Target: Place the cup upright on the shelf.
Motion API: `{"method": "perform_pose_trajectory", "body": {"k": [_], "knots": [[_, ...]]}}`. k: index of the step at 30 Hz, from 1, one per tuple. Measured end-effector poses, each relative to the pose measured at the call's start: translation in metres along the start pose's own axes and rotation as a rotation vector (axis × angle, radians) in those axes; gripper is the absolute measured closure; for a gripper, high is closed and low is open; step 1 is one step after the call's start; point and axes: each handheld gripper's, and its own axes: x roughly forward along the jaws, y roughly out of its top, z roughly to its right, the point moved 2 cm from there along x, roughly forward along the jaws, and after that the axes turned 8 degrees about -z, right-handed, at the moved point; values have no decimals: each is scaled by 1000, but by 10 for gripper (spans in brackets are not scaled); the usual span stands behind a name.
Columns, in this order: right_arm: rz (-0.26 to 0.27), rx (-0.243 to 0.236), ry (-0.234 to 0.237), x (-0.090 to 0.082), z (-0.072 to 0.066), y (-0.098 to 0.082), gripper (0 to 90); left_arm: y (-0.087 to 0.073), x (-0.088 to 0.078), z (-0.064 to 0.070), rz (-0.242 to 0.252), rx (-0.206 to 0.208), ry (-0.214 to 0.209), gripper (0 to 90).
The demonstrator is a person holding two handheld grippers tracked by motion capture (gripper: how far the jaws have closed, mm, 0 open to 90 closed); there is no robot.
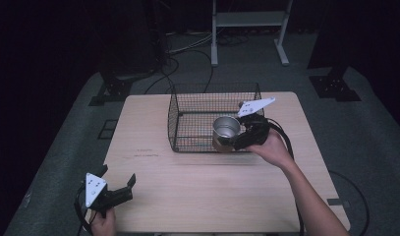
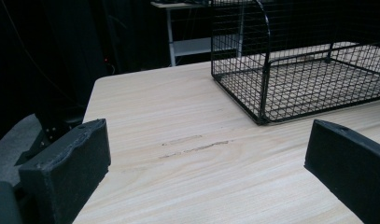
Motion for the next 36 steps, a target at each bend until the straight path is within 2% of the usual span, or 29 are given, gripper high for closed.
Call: {"method": "perform_pose_trajectory", "body": {"k": [4,7,16,19,20,25,36], "knots": [[-6,1,-6,5,5,8,178,0,0,0,3,0,1,0],[9,12,0,6,10,16,178,0,-1,-2,10,-12,4,0],[12,15,-13,11,18,34,178,1,-1,-2,9,-6,2,0],[-3,8,-26,16,20,41,178,1,-1,-1,10,-9,2,0],[-19,-10,-46,20,20,44,178,1,-1,-1,8,-8,2,0],[-46,-18,-50,26,23,50,178,1,-2,-3,10,-8,5,0],[-68,25,-54,38,41,60,178,2,-3,-4,18,-15,10,0]]}}
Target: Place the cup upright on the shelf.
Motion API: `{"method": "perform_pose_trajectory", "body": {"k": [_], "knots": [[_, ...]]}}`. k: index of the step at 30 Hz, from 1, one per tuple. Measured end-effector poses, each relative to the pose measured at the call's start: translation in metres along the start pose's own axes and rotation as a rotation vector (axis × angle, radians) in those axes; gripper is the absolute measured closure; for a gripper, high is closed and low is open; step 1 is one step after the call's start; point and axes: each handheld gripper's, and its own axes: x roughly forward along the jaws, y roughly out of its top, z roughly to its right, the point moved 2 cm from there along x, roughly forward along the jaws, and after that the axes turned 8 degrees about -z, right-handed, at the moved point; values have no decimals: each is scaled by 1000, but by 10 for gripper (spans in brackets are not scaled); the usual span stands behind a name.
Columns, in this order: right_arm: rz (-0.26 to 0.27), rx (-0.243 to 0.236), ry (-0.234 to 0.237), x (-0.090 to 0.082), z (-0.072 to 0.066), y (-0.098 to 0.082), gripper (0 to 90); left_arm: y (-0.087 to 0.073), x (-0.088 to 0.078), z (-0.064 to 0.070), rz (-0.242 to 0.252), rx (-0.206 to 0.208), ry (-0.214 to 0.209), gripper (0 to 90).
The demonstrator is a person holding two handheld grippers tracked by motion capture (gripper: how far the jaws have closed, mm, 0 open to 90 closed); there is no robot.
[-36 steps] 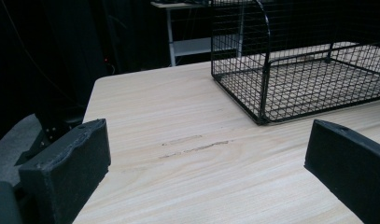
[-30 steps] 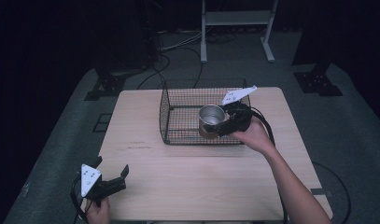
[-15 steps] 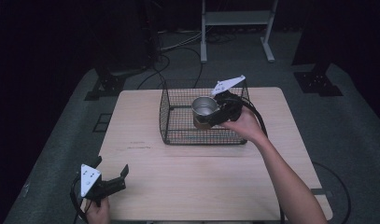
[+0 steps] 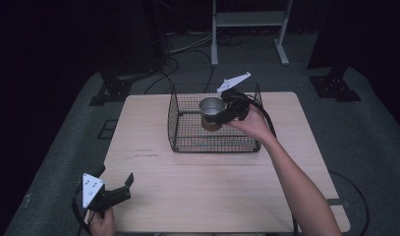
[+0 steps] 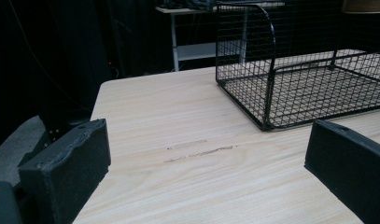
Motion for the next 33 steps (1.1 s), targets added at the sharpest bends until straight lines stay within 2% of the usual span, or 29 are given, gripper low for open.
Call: {"method": "perform_pose_trajectory", "body": {"k": [7,11,18,19,21,23,33], "knots": [[-25,28,-18,8,13,7,178,0,0,-1,0,0,1,0],[-22,39,-35,11,18,10,178,-1,-1,-3,-2,-5,7,0],[-26,64,-37,18,29,16,178,-1,-2,-4,4,-10,10,0],[-33,80,-39,24,31,16,178,-1,-2,-4,5,-8,11,0],[-37,83,-37,26,32,15,178,-1,-2,-4,5,-8,10,0],[-51,94,-42,36,37,12,178,-1,-3,-5,8,-8,12,0],[-72,142,-37,52,48,2,178,-1,-3,-5,9,-14,13,0]]}}
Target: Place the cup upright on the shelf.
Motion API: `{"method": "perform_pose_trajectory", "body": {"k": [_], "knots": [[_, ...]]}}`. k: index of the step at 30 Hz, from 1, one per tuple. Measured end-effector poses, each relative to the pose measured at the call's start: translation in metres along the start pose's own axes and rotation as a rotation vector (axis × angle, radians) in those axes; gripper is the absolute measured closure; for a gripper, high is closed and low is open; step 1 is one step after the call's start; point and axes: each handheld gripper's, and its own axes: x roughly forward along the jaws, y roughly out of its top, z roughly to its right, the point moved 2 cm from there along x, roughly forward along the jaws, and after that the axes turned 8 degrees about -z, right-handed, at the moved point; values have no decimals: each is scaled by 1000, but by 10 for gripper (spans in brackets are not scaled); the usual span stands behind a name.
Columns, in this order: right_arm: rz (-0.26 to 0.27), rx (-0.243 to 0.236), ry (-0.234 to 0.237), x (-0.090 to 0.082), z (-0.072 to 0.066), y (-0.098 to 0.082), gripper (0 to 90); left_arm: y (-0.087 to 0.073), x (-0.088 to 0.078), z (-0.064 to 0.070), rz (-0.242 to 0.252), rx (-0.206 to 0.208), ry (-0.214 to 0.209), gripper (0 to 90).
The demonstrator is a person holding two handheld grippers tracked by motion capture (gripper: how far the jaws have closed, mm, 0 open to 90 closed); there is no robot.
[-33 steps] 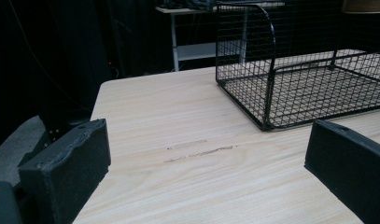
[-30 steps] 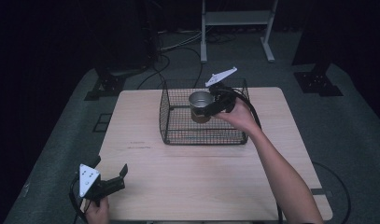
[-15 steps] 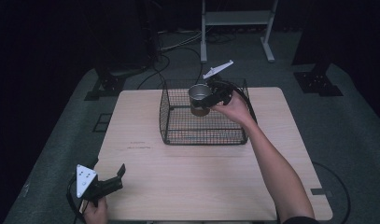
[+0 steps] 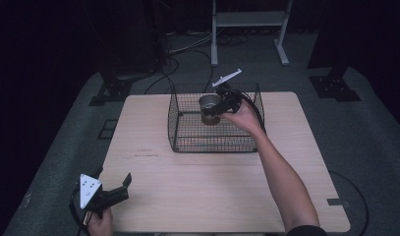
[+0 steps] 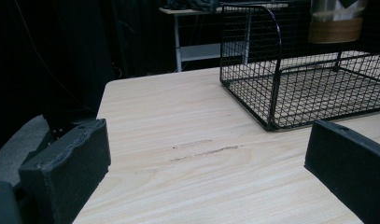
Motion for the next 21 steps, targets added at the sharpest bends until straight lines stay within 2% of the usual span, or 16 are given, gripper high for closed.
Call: {"method": "perform_pose_trajectory", "body": {"k": [4,17,21], "knots": [[2,14,-3,5,5,-2,178,0,0,1,1,7,1,0],[-23,8,-15,17,13,-6,178,-1,-1,0,1,0,2,0],[-39,12,-22,26,14,-7,178,-1,0,0,-7,4,0,0]]}}
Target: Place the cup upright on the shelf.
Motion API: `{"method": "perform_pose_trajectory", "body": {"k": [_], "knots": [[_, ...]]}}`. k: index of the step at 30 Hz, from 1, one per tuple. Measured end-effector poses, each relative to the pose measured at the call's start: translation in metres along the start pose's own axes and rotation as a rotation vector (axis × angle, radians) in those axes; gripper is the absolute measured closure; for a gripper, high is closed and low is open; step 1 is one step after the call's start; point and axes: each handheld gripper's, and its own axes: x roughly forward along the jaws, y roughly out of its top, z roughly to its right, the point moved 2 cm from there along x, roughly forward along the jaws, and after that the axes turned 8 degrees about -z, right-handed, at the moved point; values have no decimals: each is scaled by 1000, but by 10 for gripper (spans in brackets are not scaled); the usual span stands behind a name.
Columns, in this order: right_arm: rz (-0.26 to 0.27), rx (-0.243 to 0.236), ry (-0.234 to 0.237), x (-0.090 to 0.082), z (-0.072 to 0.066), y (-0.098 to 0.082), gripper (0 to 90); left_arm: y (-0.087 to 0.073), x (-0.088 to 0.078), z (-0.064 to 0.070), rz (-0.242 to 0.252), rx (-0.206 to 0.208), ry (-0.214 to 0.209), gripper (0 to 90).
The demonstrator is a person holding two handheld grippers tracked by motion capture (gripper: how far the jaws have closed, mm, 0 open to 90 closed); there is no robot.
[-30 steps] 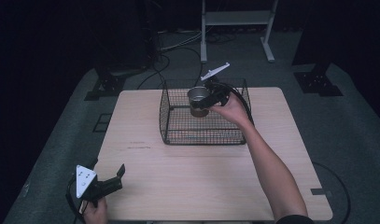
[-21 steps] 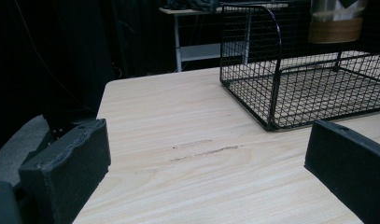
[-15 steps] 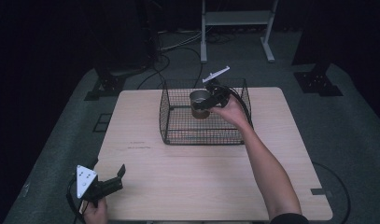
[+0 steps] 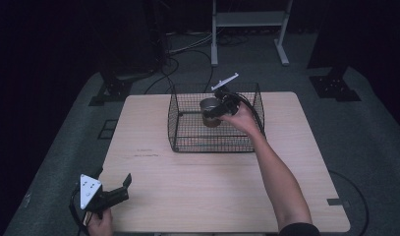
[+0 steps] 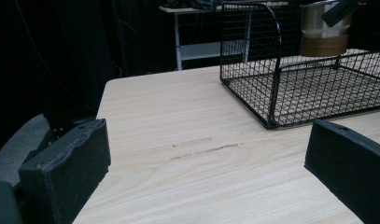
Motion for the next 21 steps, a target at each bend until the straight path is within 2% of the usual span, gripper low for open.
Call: {"method": "perform_pose_trajectory", "body": {"k": [7,13,21], "knots": [[-8,11,4,11,2,0,178,0,-1,-1,-1,1,1,0],[-44,8,-6,21,5,-3,178,-1,-1,-3,2,-3,3,0],[-57,18,1,28,9,-5,178,-1,-2,-4,2,-6,7,0]]}}
